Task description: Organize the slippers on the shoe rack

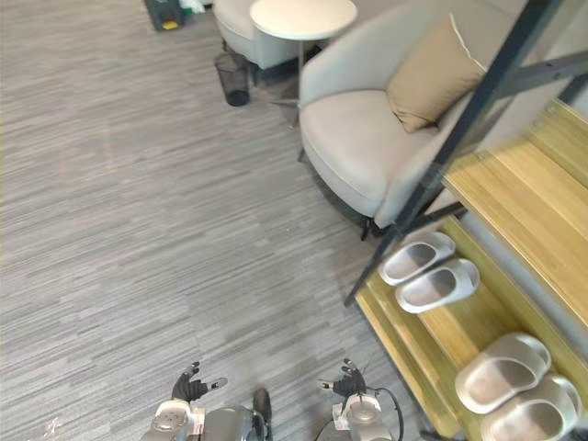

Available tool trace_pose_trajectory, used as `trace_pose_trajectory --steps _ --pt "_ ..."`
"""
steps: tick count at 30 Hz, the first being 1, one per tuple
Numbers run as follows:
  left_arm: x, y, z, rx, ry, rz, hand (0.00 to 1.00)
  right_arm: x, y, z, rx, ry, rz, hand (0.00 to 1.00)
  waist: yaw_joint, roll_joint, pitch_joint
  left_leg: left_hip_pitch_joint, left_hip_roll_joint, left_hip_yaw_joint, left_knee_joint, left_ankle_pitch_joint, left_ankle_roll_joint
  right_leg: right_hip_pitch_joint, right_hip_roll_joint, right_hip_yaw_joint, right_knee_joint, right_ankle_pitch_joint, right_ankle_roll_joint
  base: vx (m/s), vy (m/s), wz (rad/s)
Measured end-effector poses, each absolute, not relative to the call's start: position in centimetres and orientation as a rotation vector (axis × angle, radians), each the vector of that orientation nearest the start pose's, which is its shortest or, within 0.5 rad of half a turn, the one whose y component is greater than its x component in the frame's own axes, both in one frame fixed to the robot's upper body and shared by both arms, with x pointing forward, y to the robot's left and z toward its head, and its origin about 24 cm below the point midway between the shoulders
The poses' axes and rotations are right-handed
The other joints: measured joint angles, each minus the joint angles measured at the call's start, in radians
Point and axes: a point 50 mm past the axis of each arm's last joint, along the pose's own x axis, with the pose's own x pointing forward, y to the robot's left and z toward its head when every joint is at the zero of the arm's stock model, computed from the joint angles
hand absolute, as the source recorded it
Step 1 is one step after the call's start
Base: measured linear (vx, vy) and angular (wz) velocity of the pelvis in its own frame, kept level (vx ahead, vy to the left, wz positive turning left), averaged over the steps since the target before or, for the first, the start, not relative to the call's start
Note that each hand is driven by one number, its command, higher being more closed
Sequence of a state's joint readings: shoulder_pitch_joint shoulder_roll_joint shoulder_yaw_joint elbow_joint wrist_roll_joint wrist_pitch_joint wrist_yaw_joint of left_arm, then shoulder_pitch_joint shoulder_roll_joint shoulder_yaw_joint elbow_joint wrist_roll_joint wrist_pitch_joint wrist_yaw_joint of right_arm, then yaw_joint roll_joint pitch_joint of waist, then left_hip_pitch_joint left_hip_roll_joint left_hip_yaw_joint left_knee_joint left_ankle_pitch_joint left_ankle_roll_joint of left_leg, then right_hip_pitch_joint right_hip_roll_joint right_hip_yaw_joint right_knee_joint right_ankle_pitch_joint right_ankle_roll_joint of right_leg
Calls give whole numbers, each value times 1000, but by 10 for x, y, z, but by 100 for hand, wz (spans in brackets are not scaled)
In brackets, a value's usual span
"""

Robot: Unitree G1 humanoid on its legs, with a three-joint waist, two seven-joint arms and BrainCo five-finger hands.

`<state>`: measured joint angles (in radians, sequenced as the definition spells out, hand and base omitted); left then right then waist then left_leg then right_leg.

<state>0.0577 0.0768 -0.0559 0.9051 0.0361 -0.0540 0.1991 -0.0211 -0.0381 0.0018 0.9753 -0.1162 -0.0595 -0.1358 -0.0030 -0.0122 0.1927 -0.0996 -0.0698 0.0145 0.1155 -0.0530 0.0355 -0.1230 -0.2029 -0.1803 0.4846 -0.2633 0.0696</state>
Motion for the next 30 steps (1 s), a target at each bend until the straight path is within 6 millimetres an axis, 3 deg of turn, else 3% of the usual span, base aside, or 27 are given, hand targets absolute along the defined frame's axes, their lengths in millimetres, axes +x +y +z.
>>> trace_pose_trajectory --steps 2,4,7,9,10,12,14,15,17,18,19,20,21,23,25,26,27,30 --pt "138 183 -141 218 896 161 0 151 -169 -142 -202 895 -84 0 -11 -14 -6 -4 -12 -82 -42 34 -16 -15 55 90 -73 -1 6 -29 -156 126" --pt "139 188 -141 221 901 172 0 147 -172 -144 -186 912 -105 0 -15 -50 -14 -16 -46 -129 -26 42 -28 4 35 69 -129 -16 -3 8 -223 125" --pt "136 184 -143 166 907 219 0 147 -180 -144 -200 921 -128 0 -6 -4 -28 -95 -6 -112 93 -10 -64 38 54 -7 -182 2 -18 78 -161 57" --pt "138 182 -141 133 897 242 0 146 -182 -144 -201 927 -134 0 -4 22 -15 -166 82 47 270 -79 -100 98 78 -60 -212 5 -23 135 -70 56" --pt "139 182 -141 124 892 253 0 143 -183 -145 -203 935 -141 0 -1 26 -10 -184 122 173 341 -99 -84 147 85 -88 -238 5 -23 177 -33 47" --pt "141 182 -140 123 882 253 0 144 -183 -145 -206 934 -147 0 7 23 -12 -180 138 266 379 -106 -66 206 85 -116 -278 3 -20 211 17 48" --pt "148 184 -135 126 847 254 0 148 -179 -144 -198 925 -143 0 17 -3 -6 -185 119 278 352 -106 -66 225 80 -138 -336 15 -5 240 50 52" --pt "151 186 -134 135 839 252 0 154 -174 -142 -187 908 -135 0 21 -14 -4 -190 99 272 312 -94 -48 225 79 -164 -380 35 3 225 45 55" --pt "155 187 -133 135 829 253 0 160 -173 -140 -188 894 -134 0 33 -21 0 -223 94 276 351 -83 -34 244 74 -176 -427 68 1 163 31 52" --pt "162 189 -129 138 808 257 0 167 -172 -137 -189 877 -132 0 40 -34 22 -265 94 285 422 -97 -42 269 62 -174 -436 69 2 120 35 39" --pt "165 192 -127 136 793 270 0 169 -170 -136 -188 874 -128 0 50 -38 27 -263 88 269 363 -118 -31 289 55 -182 -439 67 4 106 33 19" --pt "160 191 -129 131 806 271 0 166 -175 -137 -199 880 -139 0 55 -13 16 -256 117 236 279 -35 -39 304 85 -183 -436 61 13 107 30 10" --pt "153 193 -132 135 829 279 0 167 -173 -137 -196 879 -139 0 59 -24 9 -259 103 224 294 -80 -15 318 62 -183 -412 12 52 194 73 7" --pt "150 196 -134 127 844 293 0 167 -173 -137 -195 876 -138 0 55 -35 2 -236 70 222 286 -126 -6 252 2 -168 -215 -41 83 222 116 20" --pt "148 198 -134 134 849 297 0 163 -169 -139 -185 890 -131 0 51 -59 14 -170 35 213 251 -143 15 83 -70 -55 205 6 58 314 189 32" --pt "147 204 -134 149 856 302 0 161 -159 -140 -160 898 -115 0 44 -79 24 -125 14 190 248 -166 25 11 -77 10 391 25 37 392 130 44" --pt "144 206 -135 154 867 308 0 156 -153 -142 -149 910 -97 0 40 -80 29 -84 7 176 239 -184 28 -38 -64 38 498 16 28 354 65 39" --pt "137 206 -138 147 890 314 0 160 -153 -140 -171 888 -76 0 17 -79 30 61 8 141 159 -206 48 -142 -12 3 498 -31 -7 441 62 25"
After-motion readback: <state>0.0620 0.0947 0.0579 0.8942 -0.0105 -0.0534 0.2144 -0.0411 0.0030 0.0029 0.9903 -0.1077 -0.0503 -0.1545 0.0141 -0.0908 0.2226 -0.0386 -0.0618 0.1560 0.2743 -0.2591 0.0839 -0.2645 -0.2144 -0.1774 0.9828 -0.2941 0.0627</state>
